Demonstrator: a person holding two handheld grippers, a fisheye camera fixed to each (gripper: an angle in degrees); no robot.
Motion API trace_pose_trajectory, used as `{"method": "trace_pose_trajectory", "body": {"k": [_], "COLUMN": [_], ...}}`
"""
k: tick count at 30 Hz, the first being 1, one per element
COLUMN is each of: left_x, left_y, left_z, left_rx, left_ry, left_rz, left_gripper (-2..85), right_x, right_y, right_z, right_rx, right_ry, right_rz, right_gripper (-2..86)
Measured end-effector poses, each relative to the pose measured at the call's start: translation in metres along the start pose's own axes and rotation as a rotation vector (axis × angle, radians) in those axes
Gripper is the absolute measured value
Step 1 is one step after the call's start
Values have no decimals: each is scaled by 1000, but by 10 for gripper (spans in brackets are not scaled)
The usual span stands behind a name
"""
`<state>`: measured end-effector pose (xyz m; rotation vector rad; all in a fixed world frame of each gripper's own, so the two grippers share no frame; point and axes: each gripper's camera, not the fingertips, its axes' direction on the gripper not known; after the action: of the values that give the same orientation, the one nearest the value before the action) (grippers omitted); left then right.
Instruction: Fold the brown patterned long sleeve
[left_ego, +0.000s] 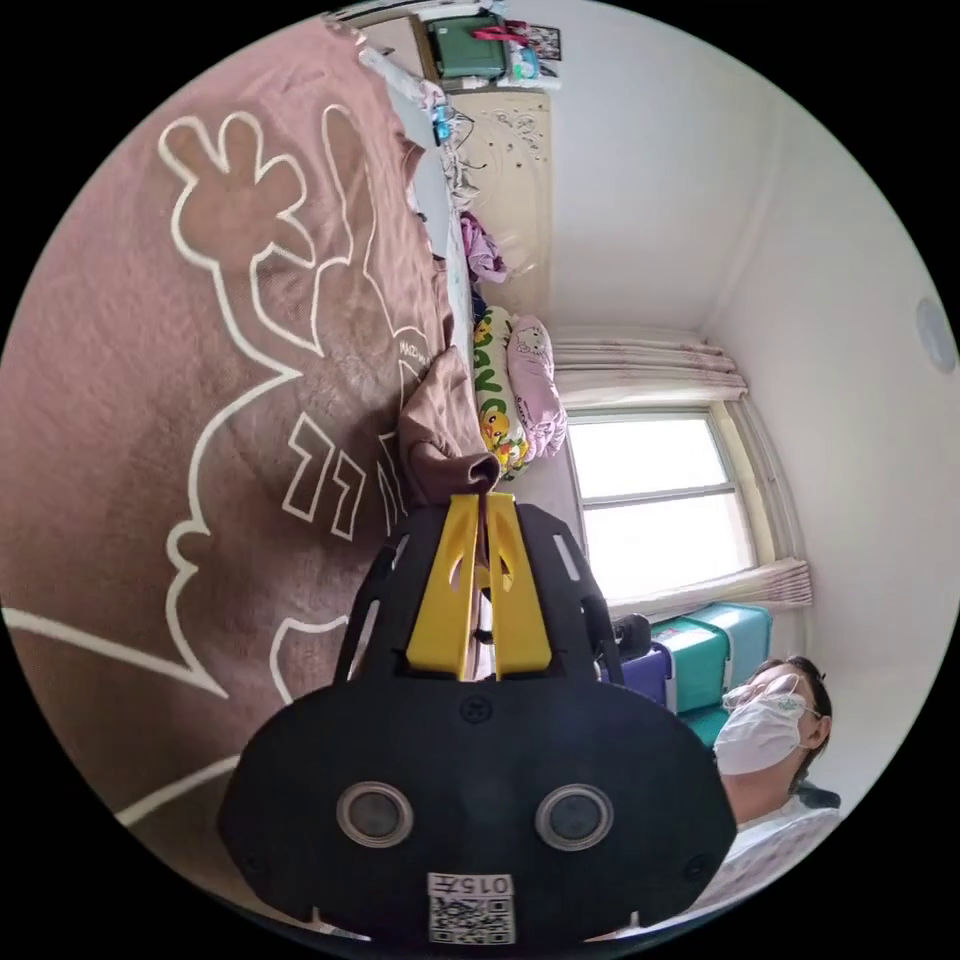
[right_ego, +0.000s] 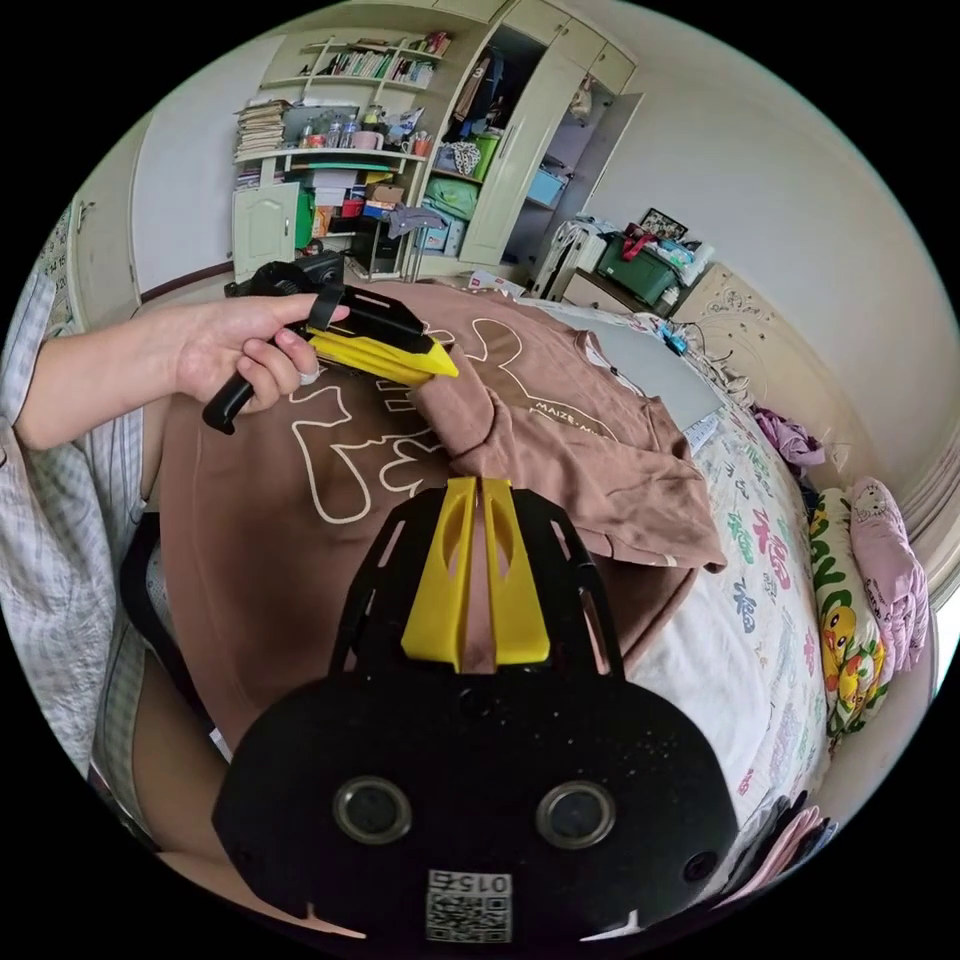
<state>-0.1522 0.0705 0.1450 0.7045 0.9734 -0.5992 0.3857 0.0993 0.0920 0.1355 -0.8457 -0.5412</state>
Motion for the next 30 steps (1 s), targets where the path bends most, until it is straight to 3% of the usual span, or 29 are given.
{"method": "trace_pose_trajectory", "body": {"k": [5, 9, 13, 18, 20, 24, 26, 30], "left_x": [52, 84, 80, 61, 66, 103, 123, 151], "left_y": [38, 83, 120, 139, 142, 102, 57, -59], "left_z": [-40, -70, -74, -66, -74, -75, -42, 98], "left_rx": [30, 5, -29, -80, -57, 11, -27, -155], "left_ry": [-98, -291, -407, -466, -526, -700, -686, -640], "left_rz": [148, 242, 241, 188, 199, 335, 429, 601], "left_gripper": [-5, -4, -2, 16, 38, 88, 94, 133], "right_x": [-9, -35, -56, -30, 19, 107, 145, 172], "right_y": [-6, -22, -37, -55, -58, -57, -70, -97], "right_z": [-21, -17, 1, 7, -5, -13, -3, 46], "right_rx": [160, 165, 106, 106, 135, 109, 46, -125], "right_ry": [-137, -260, -297, -454, -373, -14, 94, 118], "right_rz": [-79, -203, -281, -227, -70, 238, 315, 312], "right_gripper": [-4, -2, 0, 19, 42, 59, 81, 104]}}
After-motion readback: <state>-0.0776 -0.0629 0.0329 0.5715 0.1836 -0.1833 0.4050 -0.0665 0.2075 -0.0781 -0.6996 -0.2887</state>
